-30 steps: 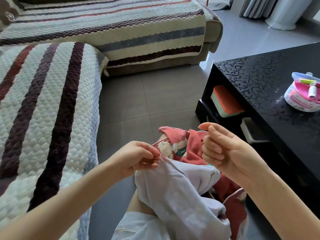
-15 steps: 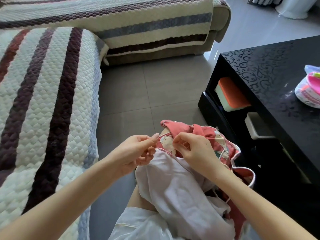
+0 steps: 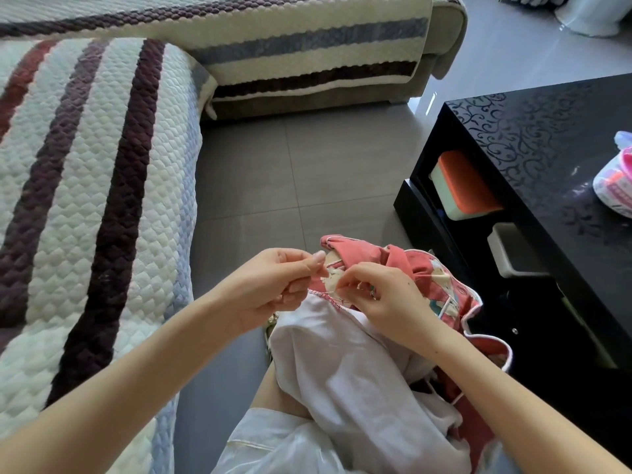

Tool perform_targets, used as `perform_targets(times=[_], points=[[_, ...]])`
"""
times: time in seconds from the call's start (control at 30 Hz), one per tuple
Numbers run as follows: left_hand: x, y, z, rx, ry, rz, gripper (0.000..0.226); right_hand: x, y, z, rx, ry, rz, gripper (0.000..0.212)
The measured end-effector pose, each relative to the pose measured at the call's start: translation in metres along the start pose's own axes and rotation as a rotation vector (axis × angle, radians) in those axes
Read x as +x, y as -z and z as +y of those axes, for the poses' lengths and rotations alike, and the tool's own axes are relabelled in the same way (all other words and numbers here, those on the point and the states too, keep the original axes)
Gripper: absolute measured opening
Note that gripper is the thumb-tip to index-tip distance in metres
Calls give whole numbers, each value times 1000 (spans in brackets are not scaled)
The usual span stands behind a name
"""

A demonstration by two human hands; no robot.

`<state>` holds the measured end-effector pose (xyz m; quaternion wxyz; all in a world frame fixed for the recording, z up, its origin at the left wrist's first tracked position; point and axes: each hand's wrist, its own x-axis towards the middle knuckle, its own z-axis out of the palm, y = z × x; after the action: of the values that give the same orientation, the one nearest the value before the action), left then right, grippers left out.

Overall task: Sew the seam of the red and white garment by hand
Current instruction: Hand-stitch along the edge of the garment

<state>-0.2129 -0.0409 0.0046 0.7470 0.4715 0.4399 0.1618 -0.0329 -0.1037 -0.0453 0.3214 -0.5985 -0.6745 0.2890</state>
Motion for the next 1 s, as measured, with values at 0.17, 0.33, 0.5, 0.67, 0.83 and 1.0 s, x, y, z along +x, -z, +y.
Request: perform_targets(times=[0.17, 0.33, 0.5, 0.67, 0.83, 1.0], points=[[1, -1, 3, 2, 11, -7, 25, 2, -1, -2, 102, -35, -2, 6], [1, -2, 5, -1, 39, 2, 26, 2, -2, -3, 82, -63, 70, 14], [0, -3, 6, -7, 64, 5, 27, 1, -3, -6, 182, -67, 44, 5], [0, -3, 7, -18, 72, 7, 26, 1, -3, -9, 227, -54, 22, 9], [1, -2, 6, -19, 73, 7, 25, 1, 0, -14, 340, -65, -26, 7], [5, 0, -2, -7, 78, -79, 25, -3, 6, -25, 655, -106, -106, 7]])
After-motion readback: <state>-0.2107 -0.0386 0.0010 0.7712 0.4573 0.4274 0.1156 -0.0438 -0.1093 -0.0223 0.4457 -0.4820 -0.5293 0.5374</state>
